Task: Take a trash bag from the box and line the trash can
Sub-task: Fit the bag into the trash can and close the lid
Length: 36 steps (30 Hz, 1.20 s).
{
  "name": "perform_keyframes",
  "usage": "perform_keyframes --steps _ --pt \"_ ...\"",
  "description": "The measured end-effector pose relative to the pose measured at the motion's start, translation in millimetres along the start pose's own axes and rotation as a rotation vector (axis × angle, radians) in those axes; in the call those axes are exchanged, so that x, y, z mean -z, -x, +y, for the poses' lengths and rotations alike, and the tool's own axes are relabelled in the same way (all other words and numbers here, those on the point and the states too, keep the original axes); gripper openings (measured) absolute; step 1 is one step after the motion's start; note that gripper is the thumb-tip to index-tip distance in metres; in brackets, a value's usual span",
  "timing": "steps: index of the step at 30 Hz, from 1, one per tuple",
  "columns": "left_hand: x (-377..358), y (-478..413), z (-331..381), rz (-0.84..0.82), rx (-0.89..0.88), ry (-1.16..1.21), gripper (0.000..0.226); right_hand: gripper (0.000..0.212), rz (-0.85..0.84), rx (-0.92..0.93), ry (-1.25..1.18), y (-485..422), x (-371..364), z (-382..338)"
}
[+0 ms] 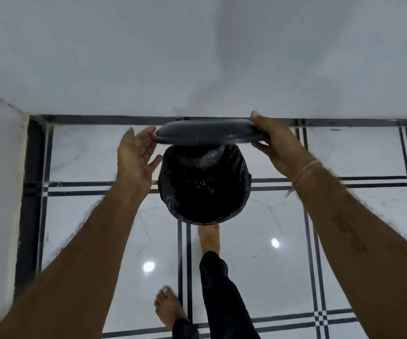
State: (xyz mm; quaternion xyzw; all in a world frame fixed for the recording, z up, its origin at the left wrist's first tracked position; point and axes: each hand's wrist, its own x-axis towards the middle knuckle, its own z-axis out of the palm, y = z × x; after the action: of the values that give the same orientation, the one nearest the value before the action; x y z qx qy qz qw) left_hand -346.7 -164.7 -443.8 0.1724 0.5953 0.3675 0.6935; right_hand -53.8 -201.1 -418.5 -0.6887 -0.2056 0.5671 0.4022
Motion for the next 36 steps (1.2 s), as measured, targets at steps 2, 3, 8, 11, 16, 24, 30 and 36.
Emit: perform_keyframes --steps 2,3,8,11,16,24,30,36 --pt "6.3 8.7 -8.6 -0.016 -0.023 -0.166 0.045 0.021 -0.020 0.050 0.109 3.5 2.3 12.2" --pt "9.0 12.3 -15.3 -0.025 -0.058 -0.262 0.040 0.028 -0.020 0.066 0.156 5.6 3.1 20.6" --pt "21.7 23.2 -60.8 -0.005 -0.135 -0.477 0.070 0.064 0.051 0.075 0.345 19.8 1.6 70.7" --pt "28.6 24.4 -89.5 0.054 -0.154 -0.547 0.080 0.074 0.070 0.077 0.394 23.4 -4.3 107.1" --pt "33.0 16.3 -141.3 0.141 -0.246 -0.687 0.080 0.095 0.075 0.070 0.514 14.9 -8.8 166.1" --pt "43.8 14.8 -187.4 0.140 -0.346 -0.890 0.095 0.089 0.129 0.234 0.680 11.2 -9.5 199.7" --pt "39.8 18.2 -168.4 0.105 -0.267 -1.061 0.099 0.093 0.052 0.121 0.699 15.1 -7.8 181.3" --pt "28.2 37.7 -134.9 0.050 -0.290 -1.106 0.097 0.088 0.030 0.070 0.718 45.6 -6.0 152.8"
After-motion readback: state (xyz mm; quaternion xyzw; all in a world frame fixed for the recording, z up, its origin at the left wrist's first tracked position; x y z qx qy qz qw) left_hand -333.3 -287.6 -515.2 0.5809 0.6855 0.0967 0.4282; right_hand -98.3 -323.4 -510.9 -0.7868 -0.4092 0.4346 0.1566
